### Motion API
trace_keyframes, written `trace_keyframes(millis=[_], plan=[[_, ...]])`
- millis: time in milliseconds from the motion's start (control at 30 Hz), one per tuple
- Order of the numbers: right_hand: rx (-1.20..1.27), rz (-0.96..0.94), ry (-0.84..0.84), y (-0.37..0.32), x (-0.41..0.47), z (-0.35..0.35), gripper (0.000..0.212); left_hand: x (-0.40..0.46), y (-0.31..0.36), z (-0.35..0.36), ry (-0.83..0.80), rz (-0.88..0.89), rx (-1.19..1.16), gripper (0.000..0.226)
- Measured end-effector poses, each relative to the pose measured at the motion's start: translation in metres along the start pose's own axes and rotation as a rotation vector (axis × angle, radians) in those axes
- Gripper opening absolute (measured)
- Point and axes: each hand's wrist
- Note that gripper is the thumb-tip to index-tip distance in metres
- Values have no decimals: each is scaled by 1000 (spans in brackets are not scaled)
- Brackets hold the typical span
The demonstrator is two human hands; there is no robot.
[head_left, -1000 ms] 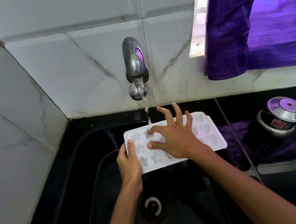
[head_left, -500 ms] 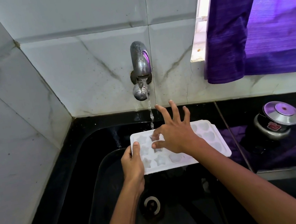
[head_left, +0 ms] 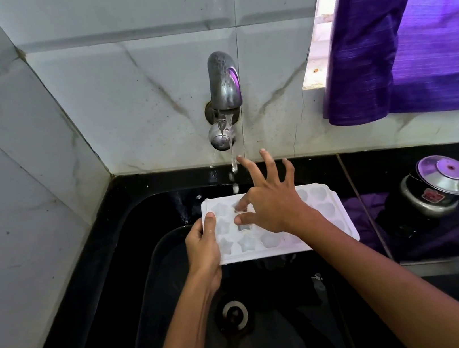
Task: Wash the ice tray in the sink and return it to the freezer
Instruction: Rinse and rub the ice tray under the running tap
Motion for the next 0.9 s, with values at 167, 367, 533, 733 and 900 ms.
trace_keyframes(millis=[167, 367, 533, 733, 900], plan=[[128, 10, 106, 2, 1, 0, 33, 2, 1, -3, 6, 10, 6, 25], [106, -2, -25, 4, 0, -2, 34, 2, -1, -1, 3, 24, 5, 24], [231, 28, 250, 3, -4, 0, 27, 5, 1, -1, 26, 50, -17, 25], [157, -27, 92, 0, -15, 4, 38, 11, 4, -1, 40, 69, -24, 27], [47, -30, 0, -3, -18, 5, 45, 12, 2, -1, 30, 65, -16, 28]])
Point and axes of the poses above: each hand's wrist, its own x-axis towards the middle knuckle, its own z-axis out of the palm, y = z × x, and after that the axes turned 10 degrees about -y, right-handed
